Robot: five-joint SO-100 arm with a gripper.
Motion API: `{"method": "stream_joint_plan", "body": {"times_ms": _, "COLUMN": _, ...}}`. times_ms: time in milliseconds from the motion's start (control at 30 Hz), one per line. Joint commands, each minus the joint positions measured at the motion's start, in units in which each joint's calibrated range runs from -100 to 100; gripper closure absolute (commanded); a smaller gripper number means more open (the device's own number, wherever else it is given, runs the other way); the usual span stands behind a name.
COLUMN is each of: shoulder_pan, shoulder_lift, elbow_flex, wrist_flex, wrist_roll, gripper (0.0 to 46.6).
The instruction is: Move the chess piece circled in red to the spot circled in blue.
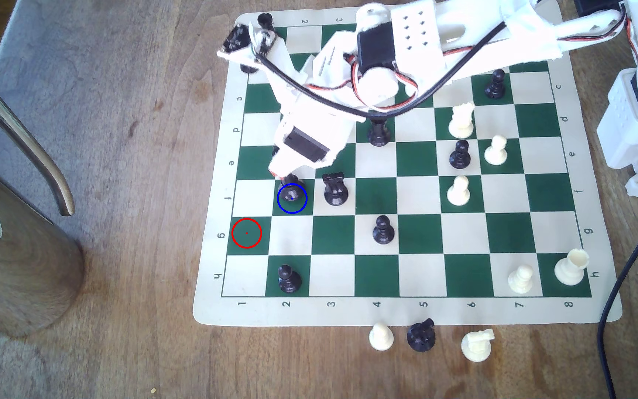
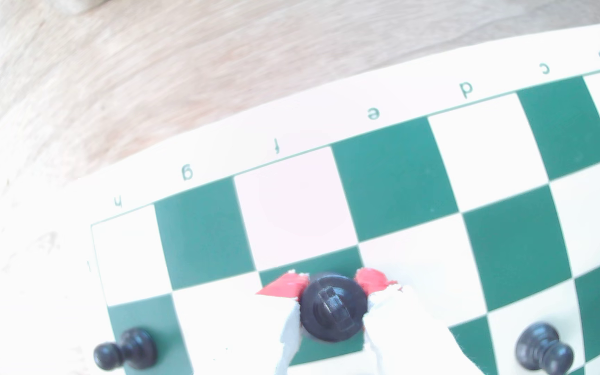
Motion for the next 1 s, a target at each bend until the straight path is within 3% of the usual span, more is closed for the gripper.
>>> {"method": "stream_joint_plan", "body": {"times_ms": 0, "shoulder_pan": -0.74, "shoulder_lift": -7.76, "elbow_flex": -0.33, "wrist_flex": -0.38, "wrist_roll": 0.34, "gripper": 46.4}}
{"method": "stream_joint_plan", "body": {"times_ms": 167, "shoulder_pan": -0.97, "shoulder_lift": -7.43, "elbow_flex": -0.05, "wrist_flex": -0.38, "wrist_roll": 0.34, "gripper": 45.7}}
{"method": "stream_joint_plan", "body": {"times_ms": 233, "shoulder_pan": -1.05, "shoulder_lift": -7.17, "elbow_flex": -0.05, "wrist_flex": -0.38, "wrist_roll": 0.34, "gripper": 37.4}}
{"method": "stream_joint_plan", "body": {"times_ms": 367, "shoulder_pan": -1.05, "shoulder_lift": -6.66, "elbow_flex": 0.40, "wrist_flex": -0.38, "wrist_roll": 0.39, "gripper": 31.6}}
{"method": "stream_joint_plan", "body": {"times_ms": 667, "shoulder_pan": -0.74, "shoulder_lift": -8.02, "elbow_flex": 1.67, "wrist_flex": 0.85, "wrist_roll": 1.22, "gripper": 26.0}}
{"method": "stream_joint_plan", "body": {"times_ms": 967, "shoulder_pan": 0.12, "shoulder_lift": -17.53, "elbow_flex": 3.48, "wrist_flex": 7.90, "wrist_roll": 2.44, "gripper": 24.9}}
